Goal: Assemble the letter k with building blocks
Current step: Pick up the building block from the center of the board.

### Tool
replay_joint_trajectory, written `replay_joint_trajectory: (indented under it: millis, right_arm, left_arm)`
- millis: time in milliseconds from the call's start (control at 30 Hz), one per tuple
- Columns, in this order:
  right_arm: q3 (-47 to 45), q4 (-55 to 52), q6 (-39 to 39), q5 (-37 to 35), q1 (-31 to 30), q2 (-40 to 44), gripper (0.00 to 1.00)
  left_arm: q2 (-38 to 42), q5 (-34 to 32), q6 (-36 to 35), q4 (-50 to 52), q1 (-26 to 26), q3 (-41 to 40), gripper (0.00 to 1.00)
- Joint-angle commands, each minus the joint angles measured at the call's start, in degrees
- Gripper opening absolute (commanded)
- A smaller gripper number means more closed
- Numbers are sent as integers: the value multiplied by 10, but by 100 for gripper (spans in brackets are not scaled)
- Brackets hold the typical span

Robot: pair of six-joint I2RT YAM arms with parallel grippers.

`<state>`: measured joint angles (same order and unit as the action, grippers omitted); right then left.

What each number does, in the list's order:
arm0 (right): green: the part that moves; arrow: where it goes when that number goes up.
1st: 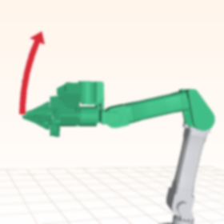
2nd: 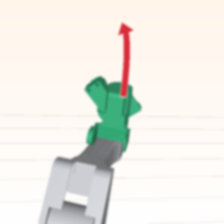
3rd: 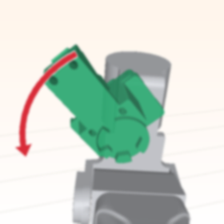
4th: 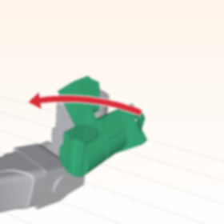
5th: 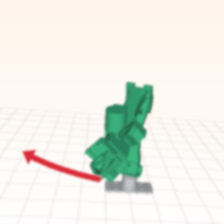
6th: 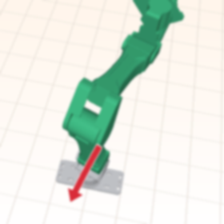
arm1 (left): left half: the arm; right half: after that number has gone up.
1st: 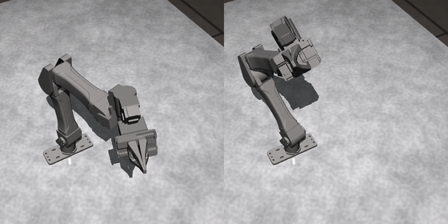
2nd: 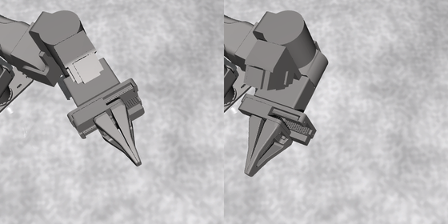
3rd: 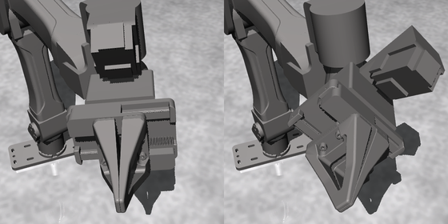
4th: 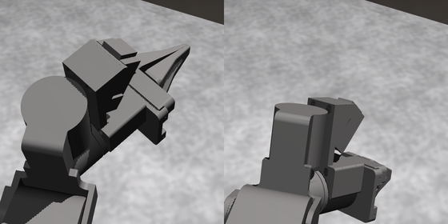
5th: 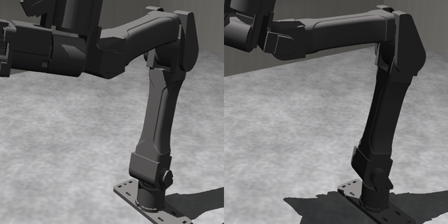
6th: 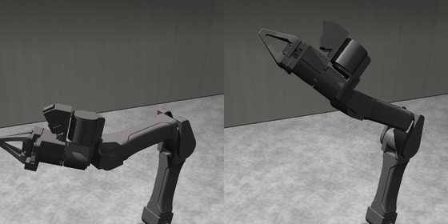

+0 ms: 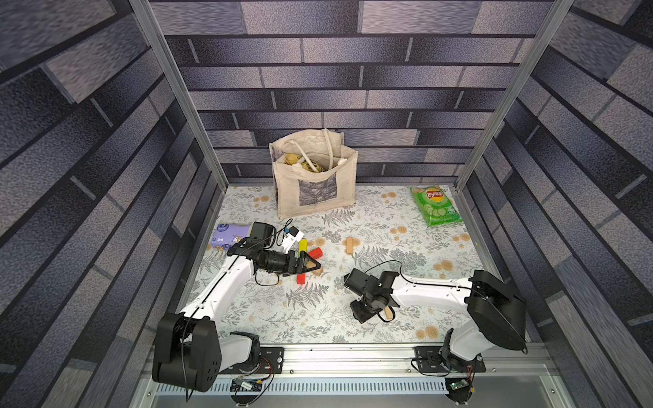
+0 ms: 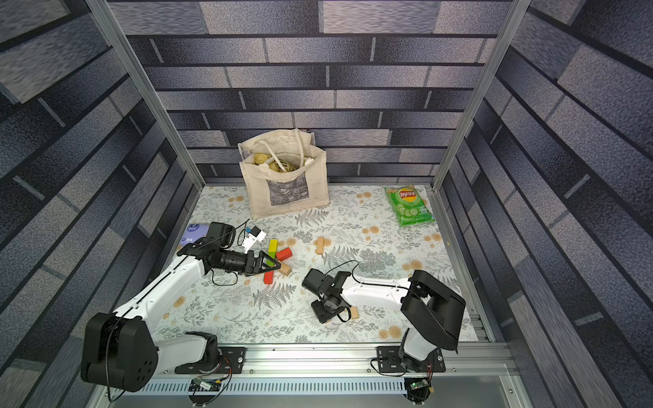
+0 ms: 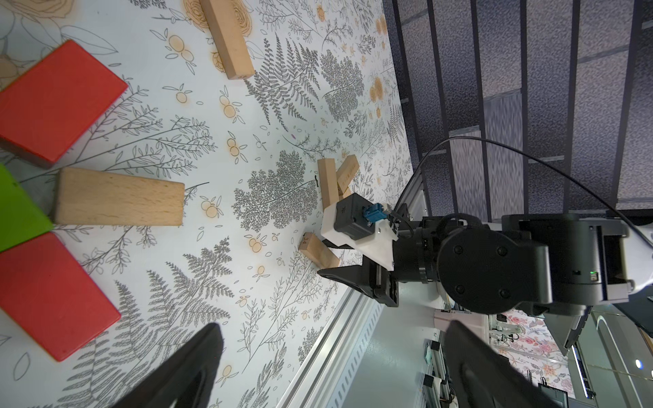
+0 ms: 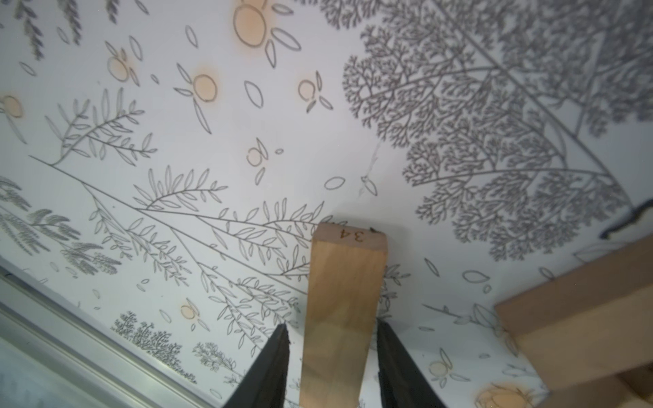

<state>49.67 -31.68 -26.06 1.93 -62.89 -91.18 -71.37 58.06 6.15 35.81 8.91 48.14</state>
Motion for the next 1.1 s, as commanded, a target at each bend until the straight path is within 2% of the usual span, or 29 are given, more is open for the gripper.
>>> replay_joint_trajectory:
  millis: [0, 133, 233, 367, 567, 800, 1067]
  right_arm:
    - [15, -15, 2, -17, -6, -13, 39]
    - [22, -22, 3, -23, -7, -22, 31]
    - [33, -38, -5, -36, -8, -34, 21]
    - [72, -72, -30, -59, -7, -58, 14]
    - [165, -106, -74, -90, -6, -90, 13]
    - [259, -123, -111, -68, 9, -142, 12]
    - [360, -177, -142, -62, 42, -180, 13]
  left_arm:
    - [15, -4, -20, 12, 3, 16, 100]
    - [14, -5, -20, 13, 5, 17, 100]
    - [19, -12, -21, 15, 5, 18, 100]
    - [32, -45, -22, 23, 4, 19, 100]
    - [30, -63, -15, 24, -3, 21, 100]
    - [53, -84, 4, 18, -8, 24, 100]
    - [-2, -33, 20, -24, -19, 76, 100]
